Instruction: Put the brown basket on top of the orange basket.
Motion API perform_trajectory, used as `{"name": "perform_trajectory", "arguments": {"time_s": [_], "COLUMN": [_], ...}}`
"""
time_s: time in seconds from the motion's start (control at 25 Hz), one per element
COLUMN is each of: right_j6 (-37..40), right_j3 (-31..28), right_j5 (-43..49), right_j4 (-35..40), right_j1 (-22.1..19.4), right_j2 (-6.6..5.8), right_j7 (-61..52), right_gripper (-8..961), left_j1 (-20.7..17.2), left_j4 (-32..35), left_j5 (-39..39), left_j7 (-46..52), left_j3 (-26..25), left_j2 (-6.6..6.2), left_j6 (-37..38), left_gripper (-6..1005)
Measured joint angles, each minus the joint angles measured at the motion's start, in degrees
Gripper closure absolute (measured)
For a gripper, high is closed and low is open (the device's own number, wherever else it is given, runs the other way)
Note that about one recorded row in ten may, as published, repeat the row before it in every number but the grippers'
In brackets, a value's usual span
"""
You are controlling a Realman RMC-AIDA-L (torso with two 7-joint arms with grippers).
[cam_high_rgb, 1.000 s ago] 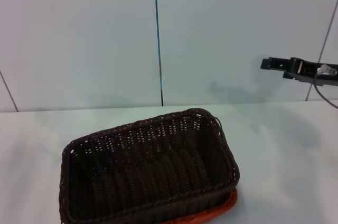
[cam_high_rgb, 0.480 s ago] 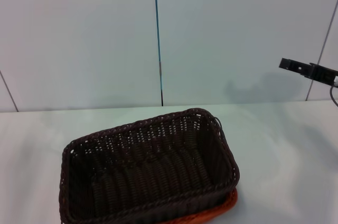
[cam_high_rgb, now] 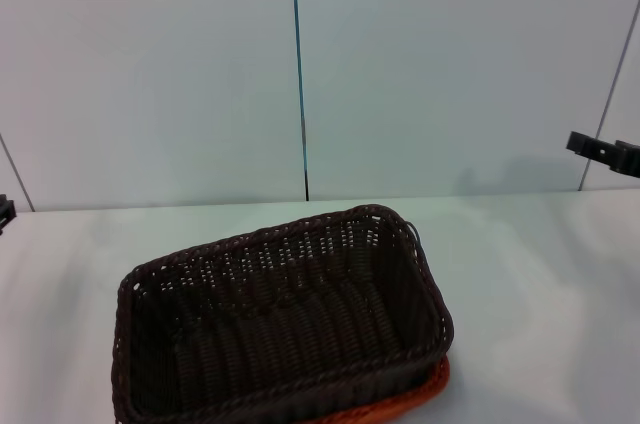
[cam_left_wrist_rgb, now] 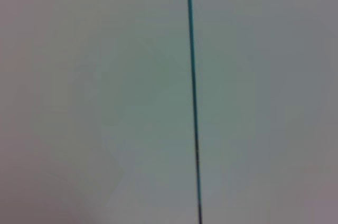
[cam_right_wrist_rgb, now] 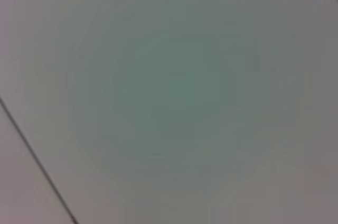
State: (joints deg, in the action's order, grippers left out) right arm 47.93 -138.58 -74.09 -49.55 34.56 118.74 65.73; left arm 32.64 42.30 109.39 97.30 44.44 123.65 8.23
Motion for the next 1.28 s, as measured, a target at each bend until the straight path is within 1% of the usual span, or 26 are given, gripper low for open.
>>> {"name": "perform_trajectory", "arguments": {"time_s": [0.04, 0.08, 0.2, 0.24, 0.28, 0.56, 0.68, 0.76, 0.92, 1.12, 1.2, 1.28], "right_j6": [-0.23, -0.43, -0.8, -0.92, -0.92, -2.33, -2.57, -2.69, -2.5, -0.89, 1.31, 2.11], "right_j3": [-0.26, -0.57, -1.77, -2.59, -2.59, -4.08, -4.37, -4.39, -3.82, -2.71, -1.8, -1.61], "right_j5": [0.0, -0.01, -0.67, -2.58, -2.58, -9.17, -12.26, -13.17, -11.3, -4.63, -0.78, 0.25], "right_j4": [0.14, 0.26, 1.07, 2.16, 2.16, 5.76, 7.62, 8.41, 8.97, 9.66, 9.77, 9.7], "right_j1": [-0.13, -0.23, -0.36, -0.44, -0.44, -1.18, -1.44, -1.5, -1.13, 0.18, 0.79, 0.94], "right_j2": [-0.01, -0.02, 0.03, 0.17, 0.17, 0.57, 0.77, 0.79, 0.42, 0.03, -0.19, -0.24], "right_j7": [0.93, 1.99, 5.78, 10.28, 10.28, 23.84, 29.87, 31.64, 31.04, 28.72, 28.46, 28.45], "right_gripper": [138, 139, 141, 141, 141, 143, 145, 146, 146, 146, 146, 146], "left_j1": [-0.11, -0.63, -0.98, -1.11, -1.21, -1.38, -1.59, -1.62, -1.83, -2.66, -2.79, -2.83], "left_j4": [0.03, 0.17, 0.21, 0.23, 0.27, 0.46, 0.48, 0.49, 0.52, 1.2, 1.39, 1.55], "left_j5": [-0.46, -2.35, -3.88, -4.59, -5.32, -6.99, -9.31, -9.98, -10.03, -10.08, -10.09, -10.1], "left_j7": [0.0, 0.0, 0.0, 0.0, 0.0, 0.0, -0.18, -0.37, -0.69, -2.77, -3.63, -3.64], "left_j3": [0.3, 1.74, 2.63, 2.93, 3.16, 3.83, 4.88, 4.99, 5.53, 7.37, 7.61, 7.61], "left_j2": [0.0, 0.0, 0.01, 0.01, 0.01, 0.06, 0.09, 0.09, 0.03, -0.02, 0.03, 0.03], "left_j6": [0.0, 0.07, 0.13, 0.17, 0.23, 0.37, 0.39, 0.44, 1.68, 2.89, 5.23, 5.98], "left_gripper": [192, 192, 193, 193, 193, 193, 193, 193, 194, 194, 194, 211]}}
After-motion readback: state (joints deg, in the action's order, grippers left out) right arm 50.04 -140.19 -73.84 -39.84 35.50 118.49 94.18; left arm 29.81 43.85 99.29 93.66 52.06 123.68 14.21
